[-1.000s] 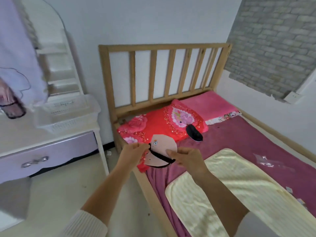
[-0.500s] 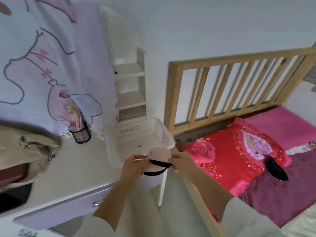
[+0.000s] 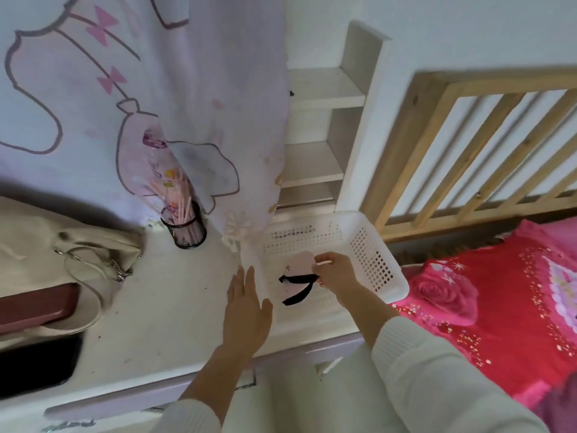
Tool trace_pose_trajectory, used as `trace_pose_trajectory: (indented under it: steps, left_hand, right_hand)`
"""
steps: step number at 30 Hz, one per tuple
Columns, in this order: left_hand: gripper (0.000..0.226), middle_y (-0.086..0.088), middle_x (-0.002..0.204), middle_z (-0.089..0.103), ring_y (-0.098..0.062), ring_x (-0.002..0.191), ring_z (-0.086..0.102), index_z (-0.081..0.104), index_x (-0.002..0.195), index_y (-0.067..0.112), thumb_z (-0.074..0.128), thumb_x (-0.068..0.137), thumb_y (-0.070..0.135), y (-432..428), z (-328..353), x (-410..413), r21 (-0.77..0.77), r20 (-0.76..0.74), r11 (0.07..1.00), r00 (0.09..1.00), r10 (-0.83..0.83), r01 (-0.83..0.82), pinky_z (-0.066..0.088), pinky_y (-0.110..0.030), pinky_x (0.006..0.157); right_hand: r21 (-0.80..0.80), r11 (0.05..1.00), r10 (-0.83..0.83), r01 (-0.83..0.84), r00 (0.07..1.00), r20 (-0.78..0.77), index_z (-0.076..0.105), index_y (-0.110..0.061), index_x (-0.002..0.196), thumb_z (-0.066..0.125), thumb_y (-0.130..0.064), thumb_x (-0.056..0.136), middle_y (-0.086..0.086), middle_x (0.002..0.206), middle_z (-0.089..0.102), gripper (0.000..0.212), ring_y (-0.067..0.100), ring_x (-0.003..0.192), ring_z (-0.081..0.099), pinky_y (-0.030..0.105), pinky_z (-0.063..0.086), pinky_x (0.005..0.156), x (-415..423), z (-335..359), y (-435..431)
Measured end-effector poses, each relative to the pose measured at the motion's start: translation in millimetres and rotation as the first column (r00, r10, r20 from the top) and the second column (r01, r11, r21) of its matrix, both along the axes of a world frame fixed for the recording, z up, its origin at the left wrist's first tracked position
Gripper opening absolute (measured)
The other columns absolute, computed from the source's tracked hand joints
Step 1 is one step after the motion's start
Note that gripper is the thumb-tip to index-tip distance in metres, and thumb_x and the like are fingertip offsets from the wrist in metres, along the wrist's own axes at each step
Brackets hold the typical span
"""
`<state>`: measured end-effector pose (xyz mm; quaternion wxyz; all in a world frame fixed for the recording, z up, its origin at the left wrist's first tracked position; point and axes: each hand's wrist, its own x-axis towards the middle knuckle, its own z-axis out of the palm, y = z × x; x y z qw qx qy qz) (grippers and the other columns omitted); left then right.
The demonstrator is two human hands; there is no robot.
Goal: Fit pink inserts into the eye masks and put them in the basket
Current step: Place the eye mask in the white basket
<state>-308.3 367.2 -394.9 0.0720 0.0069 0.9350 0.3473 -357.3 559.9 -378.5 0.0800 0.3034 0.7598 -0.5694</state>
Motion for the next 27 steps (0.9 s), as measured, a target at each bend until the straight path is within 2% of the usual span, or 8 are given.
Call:
trace_pose_trajectory:
  steps: [5,9,12,15,18,20,24,27]
  left_hand:
    - [0.075,-0.004,0.165,-0.004,-0.023,0.151,-0.001,0.005,0.155,0.016,0.049,0.094,0.013,3,-7,3,0.0,-0.02,1.0,1.0,-0.002,0.002,0.021,-0.037,0.119]
    - [0.075,-0.008,0.165,-0.003,-0.027,0.151,-0.002,0.007,0.154,0.012,0.051,0.093,0.015,6,1,4,-0.049,-0.014,0.999,1.0,-0.005,0.004,0.017,-0.039,0.12]
    - [0.072,-0.014,0.164,-0.001,-0.03,0.151,-0.003,0.013,0.153,0.009,0.052,0.093,0.016,17,17,1,-0.089,-0.041,0.996,0.999,-0.026,0.022,0.015,-0.043,0.123]
    - [0.066,-0.015,0.164,0.006,-0.032,0.15,0.003,0.023,0.15,0.008,0.052,0.091,0.015,51,37,-6,-0.087,-0.083,0.993,0.993,-0.086,0.079,0.018,-0.045,0.122]
    - [0.058,-0.014,0.162,0.017,-0.031,0.149,0.012,0.033,0.144,0.011,0.052,0.09,0.014,110,51,-4,-0.086,-0.118,0.976,0.971,-0.207,0.198,0.023,-0.044,0.12]
    - [0.054,-0.015,0.159,0.022,-0.031,0.147,0.017,0.036,0.143,0.012,0.052,0.091,0.016,160,52,6,-0.121,-0.12,0.938,0.934,-0.338,0.324,0.025,-0.042,0.119]
    - [0.046,-0.013,0.149,0.04,-0.03,0.141,0.03,0.045,0.136,0.014,0.054,0.092,0.023,273,48,47,-0.118,-0.097,0.812,0.807,-0.582,0.572,0.036,-0.04,0.113]
    - [0.051,-0.012,0.149,0.039,-0.03,0.141,0.028,0.042,0.14,0.012,0.055,0.092,0.023,358,42,86,-0.105,-0.042,0.665,0.664,-0.746,0.74,0.029,-0.04,0.116]
  right_hand:
    - [0.021,1.0,-0.008,0.006,0.994,0.106,0.074,-0.003,0.097,0.054,0.006,0.082,0.015,0.085,0.067,0.027,0.027,0.073,0.061,0.032,0.055,0.07,-9,-33,-4]
    - [0.095,0.993,0.053,-0.064,0.991,0.119,0.069,-0.003,0.111,0.053,0.004,0.083,0.014,0.11,0.068,0.033,0.025,0.094,0.063,0.029,0.053,0.085,-2,-30,5]
    - [0.176,0.973,0.14,-0.147,0.989,0.049,0.065,-0.009,0.119,0.057,-0.006,0.085,0.009,0.128,0.063,0.035,0.018,0.098,0.058,0.022,0.045,0.079,13,0,22]
    - [0.264,0.955,0.162,-0.138,0.984,-0.072,0.069,-0.014,0.112,0.061,-0.015,0.085,0.003,0.12,0.067,0.028,0.012,0.09,0.057,0.013,0.041,0.065,42,32,53]
    - [0.375,0.919,0.164,-0.117,0.982,-0.097,0.072,-0.011,0.106,0.059,-0.016,0.086,0.004,0.111,0.072,0.024,0.015,0.09,0.065,0.023,0.051,0.076,87,52,99]
    - [0.426,0.901,0.115,-0.081,0.992,-0.054,0.073,-0.007,0.102,0.057,-0.014,0.088,0.008,0.106,0.074,0.022,0.022,0.095,0.068,0.031,0.053,0.083,122,55,140]
    - [0.455,0.886,-0.131,0.088,0.989,0.063,0.073,-0.005,0.097,0.058,-0.017,0.087,0.015,0.101,0.074,0.021,0.029,0.092,0.07,0.033,0.053,0.072,203,51,230]
    - [0.461,0.859,-0.3,0.224,0.949,0.099,0.073,-0.003,0.085,0.061,-0.018,0.082,0.018,0.089,0.075,0.019,0.03,0.085,0.07,0.03,0.049,0.066,260,45,296]
